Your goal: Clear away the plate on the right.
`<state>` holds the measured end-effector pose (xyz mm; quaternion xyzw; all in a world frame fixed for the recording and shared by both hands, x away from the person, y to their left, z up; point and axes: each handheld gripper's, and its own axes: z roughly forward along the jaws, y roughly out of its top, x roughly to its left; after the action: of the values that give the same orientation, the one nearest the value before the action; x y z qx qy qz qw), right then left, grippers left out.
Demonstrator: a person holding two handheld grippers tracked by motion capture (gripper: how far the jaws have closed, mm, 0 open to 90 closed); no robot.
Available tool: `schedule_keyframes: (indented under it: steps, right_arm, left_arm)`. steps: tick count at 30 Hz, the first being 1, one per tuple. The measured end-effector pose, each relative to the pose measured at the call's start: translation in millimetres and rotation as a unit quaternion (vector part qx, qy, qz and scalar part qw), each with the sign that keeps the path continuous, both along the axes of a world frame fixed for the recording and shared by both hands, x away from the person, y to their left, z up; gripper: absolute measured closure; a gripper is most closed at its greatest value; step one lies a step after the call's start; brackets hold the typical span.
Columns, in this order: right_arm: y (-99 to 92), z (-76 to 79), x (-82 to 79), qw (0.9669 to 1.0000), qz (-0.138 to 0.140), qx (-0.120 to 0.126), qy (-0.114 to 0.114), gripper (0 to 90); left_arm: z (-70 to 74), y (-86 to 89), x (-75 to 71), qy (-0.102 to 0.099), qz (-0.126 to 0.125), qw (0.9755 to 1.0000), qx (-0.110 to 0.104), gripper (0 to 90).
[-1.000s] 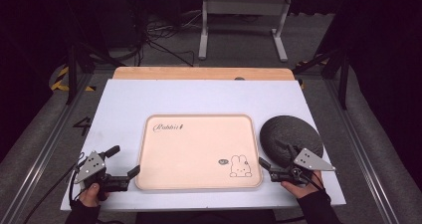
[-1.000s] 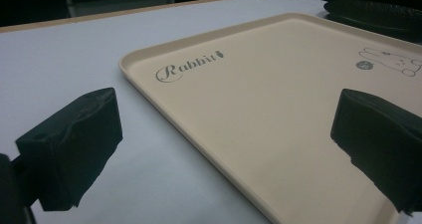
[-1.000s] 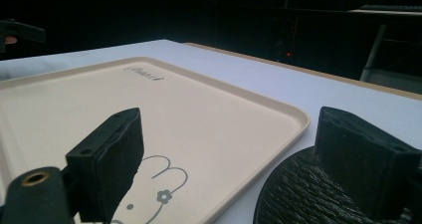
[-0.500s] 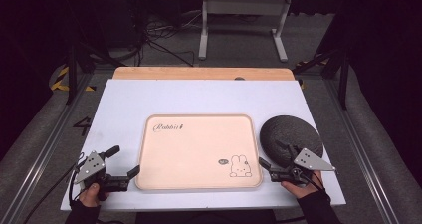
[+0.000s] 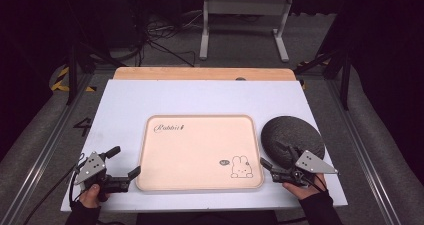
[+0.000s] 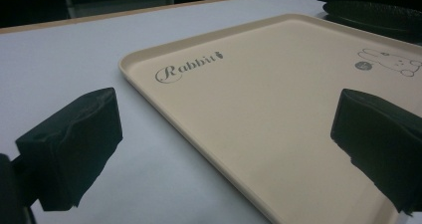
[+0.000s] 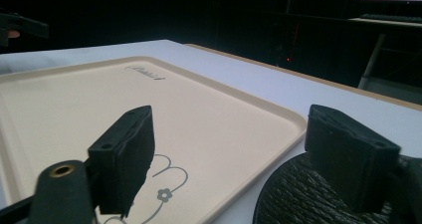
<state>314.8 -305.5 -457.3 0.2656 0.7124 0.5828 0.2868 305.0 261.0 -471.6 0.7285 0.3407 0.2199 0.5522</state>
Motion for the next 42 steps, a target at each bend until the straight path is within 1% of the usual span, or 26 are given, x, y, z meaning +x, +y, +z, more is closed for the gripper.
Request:
schedule_keyframes:
  steps: [5, 10, 19, 22, 25, 26, 29, 30, 31, 32, 34, 37, 41, 42]
  right_arm:
    - [-2.3, 7.6, -3.6, 0.9998, -0.004, -0.011, -0.017, 22.8]
    - [-4.2, 14.1, -8.3, 0.9986, -0.007, -0.038, -0.037, 22.8]
    - [-10.4, 21.0, -11.7, 0.9984, -0.016, -0.038, -0.038, 22.8]
    - [-11.8, 21.9, -12.4, 0.9979, -0.019, -0.045, -0.041, 23.0]
    - [-13.0, 23.3, -13.7, 0.9963, -0.024, -0.066, -0.049, 25.0]
    - [-13.1, 23.6, -14.8, 0.9952, -0.025, -0.077, -0.054, 25.8]
    - [-12.6, 23.9, -18.5, 0.9908, -0.033, -0.115, -0.064, 28.4]
    - [-12.4, 24.2, -20.0, 0.9884, -0.035, -0.131, -0.067, 29.7]
    - [-12.0, 24.4, -21.5, 0.9853, -0.039, -0.149, -0.073, 30.1]
    - [-11.7, 24.5, -23.0, 0.9813, -0.042, -0.170, -0.080, 30.3]
    - [-10.6, 24.7, -25.7, 0.9740, -0.047, -0.202, -0.092, 30.9]
    - [-8.9, 24.4, -29.5, 0.9654, -0.051, -0.233, -0.106, 31.3]
    - [-7.1, 22.9, -33.2, 0.9514, -0.054, -0.276, -0.125, 31.4]
    - [-6.7, 22.2, -34.0, 0.9486, -0.055, -0.285, -0.127, 31.5]
  left_arm:
    - [0.0, -0.1, 0.0, 0.000, 0.000, 1.0000, 0.000, 0.5]
    - [0.0, -0.1, 0.0, 0.000, 0.000, 1.0000, 0.000, 0.5]
    - [0.0, -0.2, -0.2, 0.000, 0.001, 1.0000, 0.000, 0.5]
    - [-0.1, -0.3, 0.0, -0.001, 0.001, 1.0000, -0.001, 0.5]
    - [-0.1, -0.2, 0.2, 0.000, 0.001, 1.0000, -0.001, 0.5]
    - [-0.1, -0.2, 0.1, 0.000, 0.000, 1.0000, -0.001, 0.5]
    - [-0.1, 0.2, 0.0, 0.001, 0.001, 1.0000, -0.004, 0.5]
    - [-0.1, 0.3, -0.1, 0.002, 0.001, 1.0000, -0.005, 0.5]
    - [-0.2, 0.2, 0.0, 0.002, 0.002, 1.0000, -0.006, 0.5]
    - [-0.3, 0.3, 0.0, 0.002, 0.001, 1.0000, -0.007, 0.5]
    - [-0.1, 0.4, 0.3, 0.001, -0.001, 1.0000, -0.005, 0.5]
    - [0.0, 0.8, 0.5, 0.004, -0.001, 1.0000, -0.005, 0.5]
    - [-0.1, 0.8, 1.1, 0.004, -0.001, 1.0000, -0.007, 0.5]
    - [-0.1, 0.8, 1.1, 0.004, -0.001, 1.0000, -0.007, 0.5]
